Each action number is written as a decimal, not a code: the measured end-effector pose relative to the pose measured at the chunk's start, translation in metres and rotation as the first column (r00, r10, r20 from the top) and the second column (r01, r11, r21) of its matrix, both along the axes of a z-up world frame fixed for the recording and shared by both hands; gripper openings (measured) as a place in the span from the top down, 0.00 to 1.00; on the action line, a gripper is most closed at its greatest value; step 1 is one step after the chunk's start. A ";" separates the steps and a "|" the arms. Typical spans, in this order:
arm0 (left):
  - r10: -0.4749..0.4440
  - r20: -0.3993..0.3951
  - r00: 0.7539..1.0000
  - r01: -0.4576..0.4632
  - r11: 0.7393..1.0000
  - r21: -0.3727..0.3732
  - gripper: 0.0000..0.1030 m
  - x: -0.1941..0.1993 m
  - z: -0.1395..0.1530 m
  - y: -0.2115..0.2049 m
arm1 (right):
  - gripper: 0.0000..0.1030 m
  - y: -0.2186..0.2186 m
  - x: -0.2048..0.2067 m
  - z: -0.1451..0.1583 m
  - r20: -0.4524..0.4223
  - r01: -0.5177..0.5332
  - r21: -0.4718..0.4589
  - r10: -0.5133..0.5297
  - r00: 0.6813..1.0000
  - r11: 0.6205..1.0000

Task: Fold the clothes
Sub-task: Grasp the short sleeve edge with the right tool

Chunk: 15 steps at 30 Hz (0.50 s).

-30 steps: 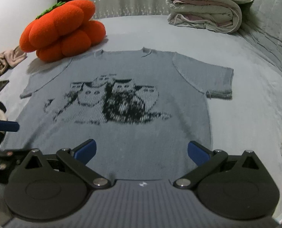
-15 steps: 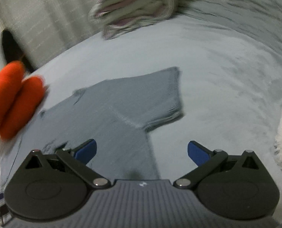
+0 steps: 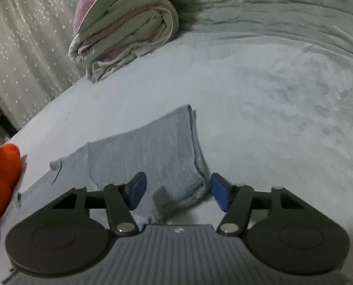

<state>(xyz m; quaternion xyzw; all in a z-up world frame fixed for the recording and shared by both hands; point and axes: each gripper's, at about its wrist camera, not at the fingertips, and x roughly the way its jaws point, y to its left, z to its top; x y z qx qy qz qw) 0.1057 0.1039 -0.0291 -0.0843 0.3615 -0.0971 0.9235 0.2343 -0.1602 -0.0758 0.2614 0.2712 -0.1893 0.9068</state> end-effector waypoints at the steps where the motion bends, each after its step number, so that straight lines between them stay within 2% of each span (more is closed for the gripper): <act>1: 0.002 -0.004 1.000 -0.002 1.000 -0.002 0.00 0.001 -0.001 0.002 | 0.52 0.002 0.003 0.000 0.009 -0.001 -0.016 0.001 1.000 1.000; 2: 0.004 -0.007 1.000 -0.004 1.000 -0.004 0.00 0.001 -0.001 0.003 | 0.57 0.005 0.006 0.001 0.013 -0.013 -0.039 0.013 1.000 0.999; 3: 0.005 -0.008 1.000 -0.005 1.000 -0.006 0.00 0.001 -0.001 0.004 | 0.67 0.009 0.009 0.001 0.017 -0.024 -0.062 0.026 1.000 0.998; 4: 0.006 -0.008 1.000 -0.006 1.000 -0.008 0.00 0.001 -0.001 0.004 | 0.84 0.013 0.012 0.003 0.021 -0.035 -0.086 0.037 0.999 0.996; 5: 0.007 -0.009 1.000 -0.008 1.000 -0.009 0.00 0.001 -0.001 0.005 | 0.89 0.017 0.014 0.006 0.028 -0.044 -0.112 0.047 0.998 0.993; 10: 0.014 -0.014 1.000 -0.014 1.000 -0.017 0.00 0.001 0.000 0.007 | 0.90 0.041 0.021 0.023 0.062 -0.091 -0.233 0.108 0.992 0.968; 15: 0.020 -0.018 1.000 -0.021 0.999 -0.025 0.00 0.002 0.001 0.010 | 0.90 0.072 0.027 0.037 0.080 -0.179 -0.300 0.212 0.974 0.937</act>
